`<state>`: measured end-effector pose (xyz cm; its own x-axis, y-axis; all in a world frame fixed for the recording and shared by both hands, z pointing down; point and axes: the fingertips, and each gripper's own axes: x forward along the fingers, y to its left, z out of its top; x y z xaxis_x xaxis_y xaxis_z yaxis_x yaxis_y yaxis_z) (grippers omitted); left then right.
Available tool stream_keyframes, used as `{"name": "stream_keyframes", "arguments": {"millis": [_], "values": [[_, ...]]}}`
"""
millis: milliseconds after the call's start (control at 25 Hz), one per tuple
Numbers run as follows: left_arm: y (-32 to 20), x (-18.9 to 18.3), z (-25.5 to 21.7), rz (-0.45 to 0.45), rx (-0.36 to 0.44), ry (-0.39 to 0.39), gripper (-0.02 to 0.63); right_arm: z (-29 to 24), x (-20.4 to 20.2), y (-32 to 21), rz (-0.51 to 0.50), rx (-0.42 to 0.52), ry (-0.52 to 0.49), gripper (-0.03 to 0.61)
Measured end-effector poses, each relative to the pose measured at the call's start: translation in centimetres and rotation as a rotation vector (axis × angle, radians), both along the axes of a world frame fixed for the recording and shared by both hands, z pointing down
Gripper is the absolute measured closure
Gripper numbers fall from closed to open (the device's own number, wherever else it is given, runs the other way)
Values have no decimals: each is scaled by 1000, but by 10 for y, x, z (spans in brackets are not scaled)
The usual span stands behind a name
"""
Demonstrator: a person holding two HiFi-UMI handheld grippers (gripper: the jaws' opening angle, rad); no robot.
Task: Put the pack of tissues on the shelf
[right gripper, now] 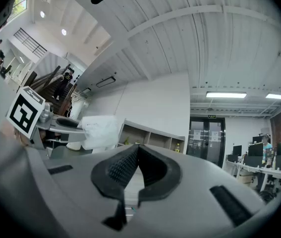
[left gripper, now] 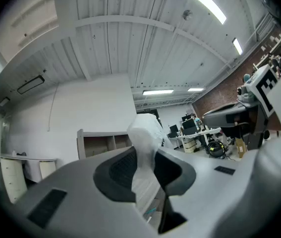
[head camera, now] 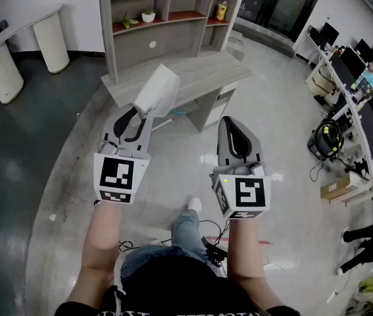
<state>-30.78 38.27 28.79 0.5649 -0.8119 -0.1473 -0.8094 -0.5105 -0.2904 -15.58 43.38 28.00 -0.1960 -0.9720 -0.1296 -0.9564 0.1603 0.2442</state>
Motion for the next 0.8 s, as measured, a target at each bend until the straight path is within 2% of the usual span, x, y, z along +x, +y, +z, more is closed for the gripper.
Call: {"name": "stream_keyframes", "arguments": {"millis": [400, 800], "values": [[-60, 14, 1, -19, -10, 4, 522, 3, 24, -58, 7, -6, -6, 563], [-158, 53, 4, -46, -43, -7, 522, 7, 69, -162, -3, -38, -3, 562]]}}
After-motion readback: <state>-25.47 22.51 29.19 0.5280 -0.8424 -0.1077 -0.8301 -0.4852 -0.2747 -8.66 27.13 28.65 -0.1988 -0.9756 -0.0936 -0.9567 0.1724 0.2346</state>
